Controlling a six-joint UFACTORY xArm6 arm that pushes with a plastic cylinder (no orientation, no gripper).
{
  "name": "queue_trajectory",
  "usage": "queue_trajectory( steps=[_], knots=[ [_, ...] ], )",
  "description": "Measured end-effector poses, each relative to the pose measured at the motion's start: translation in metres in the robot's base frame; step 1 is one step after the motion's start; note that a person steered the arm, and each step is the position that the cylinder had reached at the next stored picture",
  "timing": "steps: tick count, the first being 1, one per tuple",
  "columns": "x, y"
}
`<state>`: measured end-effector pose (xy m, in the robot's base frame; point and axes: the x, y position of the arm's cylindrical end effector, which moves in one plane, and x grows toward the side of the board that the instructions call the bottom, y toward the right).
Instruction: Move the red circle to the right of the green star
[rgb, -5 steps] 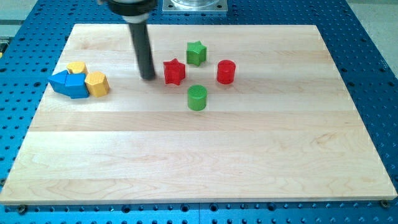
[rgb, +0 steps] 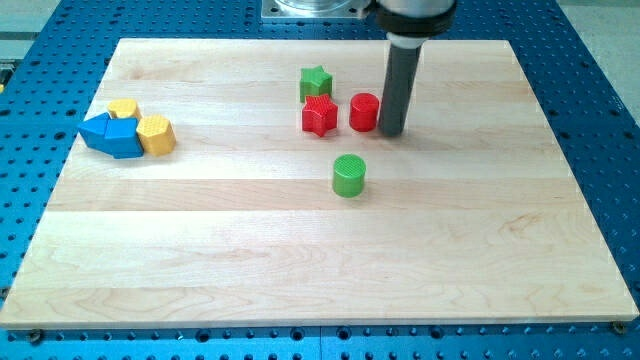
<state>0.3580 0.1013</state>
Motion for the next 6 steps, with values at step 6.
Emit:
queue_trajectory(
  steps=[6],
  knots=[
    [-0.068,0.003]
  ],
)
